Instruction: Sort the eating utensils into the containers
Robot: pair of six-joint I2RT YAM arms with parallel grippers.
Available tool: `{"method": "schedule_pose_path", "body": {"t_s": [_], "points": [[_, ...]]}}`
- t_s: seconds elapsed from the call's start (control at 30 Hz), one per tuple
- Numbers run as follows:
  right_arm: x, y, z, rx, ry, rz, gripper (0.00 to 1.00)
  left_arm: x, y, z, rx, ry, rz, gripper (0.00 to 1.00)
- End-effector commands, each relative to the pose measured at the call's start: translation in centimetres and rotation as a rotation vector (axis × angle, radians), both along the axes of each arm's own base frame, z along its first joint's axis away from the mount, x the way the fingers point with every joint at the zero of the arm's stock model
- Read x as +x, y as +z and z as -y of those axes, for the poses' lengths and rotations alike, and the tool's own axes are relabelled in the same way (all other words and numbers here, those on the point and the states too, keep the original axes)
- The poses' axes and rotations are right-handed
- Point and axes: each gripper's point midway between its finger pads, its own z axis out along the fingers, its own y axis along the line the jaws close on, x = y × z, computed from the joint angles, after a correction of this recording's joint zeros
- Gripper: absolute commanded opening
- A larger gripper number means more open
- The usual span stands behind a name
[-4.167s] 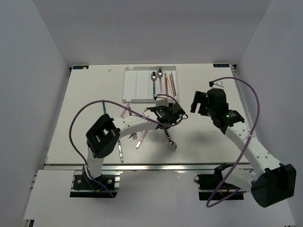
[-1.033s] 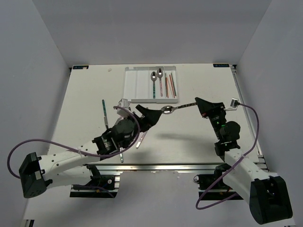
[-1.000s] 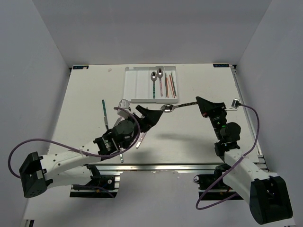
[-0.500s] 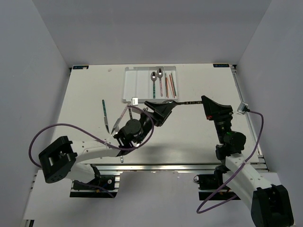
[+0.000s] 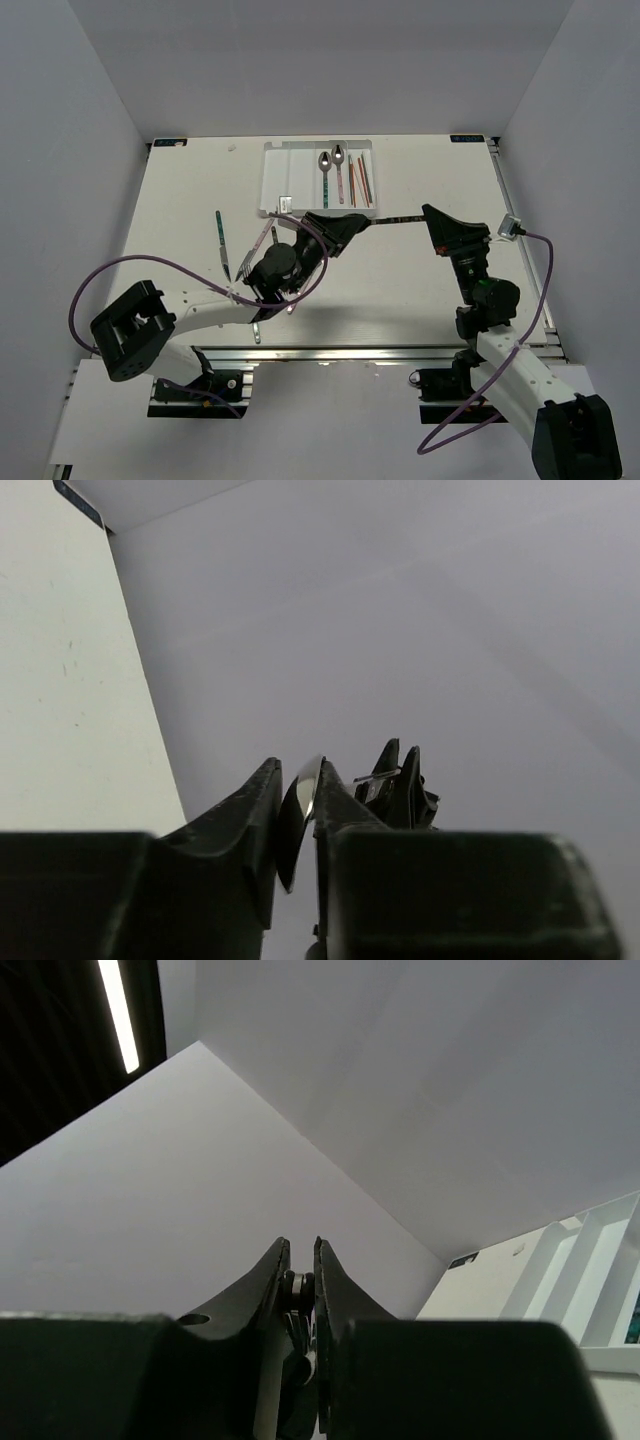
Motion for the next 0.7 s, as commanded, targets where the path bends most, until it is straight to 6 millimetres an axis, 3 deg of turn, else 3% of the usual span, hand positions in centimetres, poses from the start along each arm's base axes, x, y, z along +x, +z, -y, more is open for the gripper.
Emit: {"method": "schedule_pose_path", "body": {"t_s": [0.0, 0.03, 0.07, 0.17, 0.23, 0.27, 0.3, 0.33, 0.37, 0.4, 0.43, 0.5, 0.53, 0.6, 0.63, 0.67], "points": [[-0.4, 0.7, -1.2, -0.023, 0.053, -0.008, 0.0, 0.2, 4.1, -0.6, -0.018, 0.025, 0.094, 0.22], [-0.3, 0.7, -1.4, -0.033, 0.057, -0.013, 0.0, 0.4, 3.8, -0.5, 0.006, 0.031, 0.094, 0.1], [-0.5, 0.8, -1.7, -0.04, 0.071, -0.013, 0.0, 0.6, 3.6, -0.6, 0.022, 0.045, 0.091, 0.05], [-0.6, 0.3, -2.3, -0.085, 0.092, -0.029, 0.02, 1.1, 3.1, -0.8, 0.098, 0.077, 0.085, 0.0], [0.0, -1.0, -2.6, -0.144, 0.082, -0.086, 0.34, 1.5, 3.2, -1.5, 0.163, 0.111, 0.07, 0.0], [-0.2, -1.2, -2.7, -0.175, 0.079, -0.093, 0.61, 1.6, 3.3, -1.7, 0.207, 0.125, 0.082, 0.0], [0.0, -0.6, -2.8, -0.205, 0.069, -0.094, 0.75, 1.8, 3.4, -2.1, 0.243, 0.143, 0.082, 0.0], [0.8, -2.9, -2.8, -0.304, 0.042, -0.172, 0.88, 2.0, 3.2, -2.3, 0.31, 0.148, 0.066, 0.0], [1.2, -3.2, -2.4, -0.349, 0.005, -0.203, 0.89, 1.9, 3.8, -2.9, 0.365, 0.159, 0.09, 0.0], [1.5, -1.8, -2.0, -0.384, -0.026, -0.207, 0.89, 2.0, 3.9, -3.2, 0.416, 0.163, 0.094, 0.0], [2.2, -4.5, -1.3, -0.494, -0.065, -0.315, 0.89, 2.0, 4.1, -3.8, 0.519, 0.163, 0.106, 0.0], [2.2, -4.7, -0.8, -0.592, -0.084, -0.357, 0.89, 2.0, 4.3, -4.5, 0.635, 0.158, 0.121, 0.0], [1.5, -3.8, -1.1, -0.646, -0.05, -0.356, 0.89, 1.7, 3.0, -5.3, 0.761, 0.143, 0.127, 0.0], [1.0, -3.7, -2.0, -0.785, 0.015, -0.306, 0.89, 1.3, 4.7, -5.9, 0.817, 0.127, 0.181, 0.0], [0.3, -1.4, -2.6, -0.822, 0.053, -0.248, 0.89, 1.0, 4.0, -6.3, 0.904, 0.092, 0.207, 0.0], [-0.6, -3.3, -3.8, -0.929, 0.183, -0.251, 0.89, 0.9, 5.2, -6.5, 0.915, 0.086, 0.23, 0.0]]}}
